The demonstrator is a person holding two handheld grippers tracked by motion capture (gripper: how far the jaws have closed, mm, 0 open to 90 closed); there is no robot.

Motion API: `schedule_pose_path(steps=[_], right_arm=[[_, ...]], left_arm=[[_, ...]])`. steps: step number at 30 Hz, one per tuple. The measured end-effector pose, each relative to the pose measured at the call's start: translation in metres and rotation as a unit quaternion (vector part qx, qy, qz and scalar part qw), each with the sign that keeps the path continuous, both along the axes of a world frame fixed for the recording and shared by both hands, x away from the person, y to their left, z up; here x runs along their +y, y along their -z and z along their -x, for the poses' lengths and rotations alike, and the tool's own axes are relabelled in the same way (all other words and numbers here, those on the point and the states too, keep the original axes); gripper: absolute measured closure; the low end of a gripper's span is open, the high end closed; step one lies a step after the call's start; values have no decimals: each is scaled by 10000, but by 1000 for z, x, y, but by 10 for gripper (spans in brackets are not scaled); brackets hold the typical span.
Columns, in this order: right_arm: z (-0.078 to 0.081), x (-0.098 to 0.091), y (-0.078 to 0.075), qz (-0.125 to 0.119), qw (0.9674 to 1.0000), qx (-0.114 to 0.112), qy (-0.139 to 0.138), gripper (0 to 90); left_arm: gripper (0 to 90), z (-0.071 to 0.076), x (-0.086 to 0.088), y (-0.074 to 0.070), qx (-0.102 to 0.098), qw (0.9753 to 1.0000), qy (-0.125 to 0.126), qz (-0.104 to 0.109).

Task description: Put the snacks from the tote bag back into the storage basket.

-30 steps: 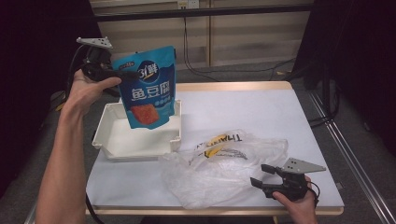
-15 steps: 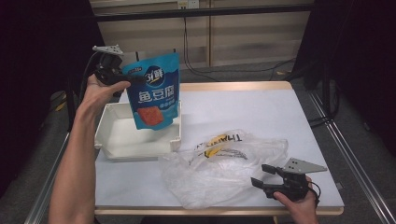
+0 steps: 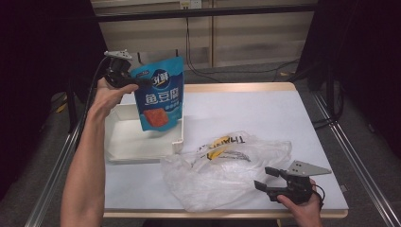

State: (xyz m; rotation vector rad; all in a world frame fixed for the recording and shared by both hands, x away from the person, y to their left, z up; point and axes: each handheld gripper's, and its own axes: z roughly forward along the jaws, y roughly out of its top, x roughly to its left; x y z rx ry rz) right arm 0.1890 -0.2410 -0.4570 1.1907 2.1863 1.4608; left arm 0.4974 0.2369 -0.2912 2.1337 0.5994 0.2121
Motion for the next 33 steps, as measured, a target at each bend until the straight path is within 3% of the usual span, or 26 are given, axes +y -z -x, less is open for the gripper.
schedule_pose_path(steps=[5, 7, 9, 14, 20, 24, 27, 30, 33], right_arm=[[0, -1, 0, 10, 10000, 7, 36, 311], [-1, 0, 1, 20, 10000, -3, 4, 311], [-1, 1, 1, 34, 10000, 3, 0, 311], [-1, 2, 0, 36, 10000, -9, -13, 311], [0, 2, 0, 36, 10000, -1, -17, 311], [-1, 2, 1, 38, 10000, 13, -18, 311], [-1, 2, 1, 37, 10000, -8, -24, 311], [0, 2, 0, 38, 10000, 4, -24, 311], [-1, 3, 0, 44, 10000, -16, -54, 311]], left_arm=[[900, -4, -2, 5, -12, 10000, 1, -84], [900, -4, -3, 8, -146, 9997, -156, -102], [900, -6, -2, 9, -100, 9998, -172, -75], [900, -6, -5, 8, -228, 9988, -284, -314], [864, -11, -4, 10, -287, 9964, -637, -480], [837, -12, 0, 14, -295, 9956, -820, -345], [827, -12, 2, 15, -337, 9958, -788, -320], [768, -12, 5, 17, -387, 9933, -1040, -319], [726, -11, 9, 20, -337, 9934, -1087, -171]])
